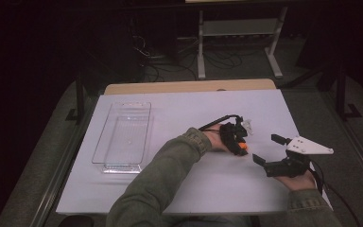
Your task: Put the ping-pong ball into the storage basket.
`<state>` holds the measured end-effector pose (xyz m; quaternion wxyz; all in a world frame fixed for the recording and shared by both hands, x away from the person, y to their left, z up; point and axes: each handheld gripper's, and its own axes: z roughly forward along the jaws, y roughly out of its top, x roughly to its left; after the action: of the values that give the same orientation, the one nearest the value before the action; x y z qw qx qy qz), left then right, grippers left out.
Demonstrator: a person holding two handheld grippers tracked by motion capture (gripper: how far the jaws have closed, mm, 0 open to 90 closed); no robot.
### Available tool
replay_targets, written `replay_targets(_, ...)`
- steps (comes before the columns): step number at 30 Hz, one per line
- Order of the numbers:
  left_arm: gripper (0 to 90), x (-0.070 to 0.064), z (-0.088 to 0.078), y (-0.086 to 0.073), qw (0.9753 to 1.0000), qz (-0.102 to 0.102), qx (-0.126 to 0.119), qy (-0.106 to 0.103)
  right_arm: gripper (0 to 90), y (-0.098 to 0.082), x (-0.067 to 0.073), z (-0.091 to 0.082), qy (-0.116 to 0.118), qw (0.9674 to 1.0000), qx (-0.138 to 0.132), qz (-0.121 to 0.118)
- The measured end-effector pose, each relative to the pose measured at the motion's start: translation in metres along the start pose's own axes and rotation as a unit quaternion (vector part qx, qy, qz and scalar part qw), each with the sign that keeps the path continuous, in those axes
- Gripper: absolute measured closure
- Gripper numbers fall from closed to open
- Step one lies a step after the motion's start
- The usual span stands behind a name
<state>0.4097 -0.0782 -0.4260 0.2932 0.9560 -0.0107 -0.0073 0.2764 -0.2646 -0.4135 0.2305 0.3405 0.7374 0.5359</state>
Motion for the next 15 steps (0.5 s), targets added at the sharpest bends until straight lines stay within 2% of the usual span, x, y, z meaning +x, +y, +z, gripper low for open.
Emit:
replay_targets(9, 50.5, -0.005, -0.002, 0.003, 0.9999, 0.012, 0.001, 0.002, 0.0, -0.001, 0.001, -0.002, -0.004, 1.0000, 0.005, 0.000)
replay_targets(15, 50.6, -0.003, -0.010, 0.005, 0.9999, 0.007, -0.007, 0.013, 0.0, -0.001, 0.001, -0.001, -0.002, 1.0000, 0.005, -0.002)
